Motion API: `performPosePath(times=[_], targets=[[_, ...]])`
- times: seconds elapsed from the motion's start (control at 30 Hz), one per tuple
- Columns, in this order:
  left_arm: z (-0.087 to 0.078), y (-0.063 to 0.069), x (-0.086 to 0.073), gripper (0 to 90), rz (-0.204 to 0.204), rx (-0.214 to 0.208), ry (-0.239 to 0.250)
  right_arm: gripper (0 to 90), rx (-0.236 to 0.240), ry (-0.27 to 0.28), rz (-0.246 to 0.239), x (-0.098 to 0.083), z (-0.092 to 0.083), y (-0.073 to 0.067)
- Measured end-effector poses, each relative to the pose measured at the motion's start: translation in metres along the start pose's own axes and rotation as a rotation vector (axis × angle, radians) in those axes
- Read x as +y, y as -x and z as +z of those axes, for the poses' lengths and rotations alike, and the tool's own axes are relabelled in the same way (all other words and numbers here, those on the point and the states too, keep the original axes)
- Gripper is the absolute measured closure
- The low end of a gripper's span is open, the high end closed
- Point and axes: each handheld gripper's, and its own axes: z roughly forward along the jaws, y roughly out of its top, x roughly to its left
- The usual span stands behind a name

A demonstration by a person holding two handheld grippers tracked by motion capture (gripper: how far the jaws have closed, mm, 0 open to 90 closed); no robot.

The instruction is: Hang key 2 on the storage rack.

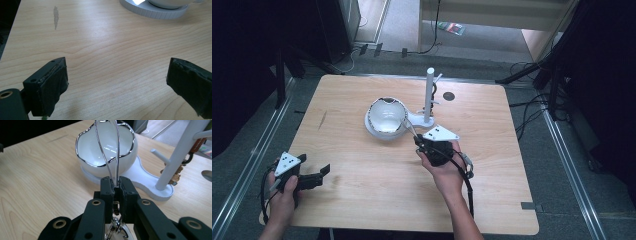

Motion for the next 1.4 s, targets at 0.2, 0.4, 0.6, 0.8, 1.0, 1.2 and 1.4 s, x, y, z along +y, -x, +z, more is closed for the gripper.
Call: performPosePath(times=[0.2, 0.4, 0.6, 0.8, 1.0, 1.2, 1.4], targets=[[0.0, 0.0, 0.0, 3.7, -0.002, 0.001, 0.001, 83.4, -0.027, 0.049, 0.016, 0.002, -0.006, 0.005], [0.0, 0.0, 0.0, 3.7, -0.001, 0.0, 0.0, 83.4, -0.055, 0.091, 0.025, 0.003, -0.011, 0.009], [0.0, 0.0, 0.0, 3.7, -0.002, 0.001, 0.001, 83.4, -0.089, 0.134, 0.04, 0.004, -0.015, 0.014], [0.0, 0.0, 0.0, 3.7, -0.001, 0.001, 0.0, 83.4, -0.128, 0.168, 0.057, 0.004, -0.017, 0.021], [0.0, 0.0, 0.0, 3.7, 0.001, 0.0, -0.002, 83.4, -0.154, 0.183, 0.079, 0.002, -0.018, 0.027], [0.0, 0.0, 0.0, 3.7, 0.001, 0.0, -0.003, 83.4, -0.175, 0.203, 0.102, 0.0, -0.019, 0.033], [0.0, 0.0, 0.0, 4.3, -0.003, 0.002, -0.009, 83.4, -0.188, 0.227, 0.132, -0.002, -0.019, 0.038]])
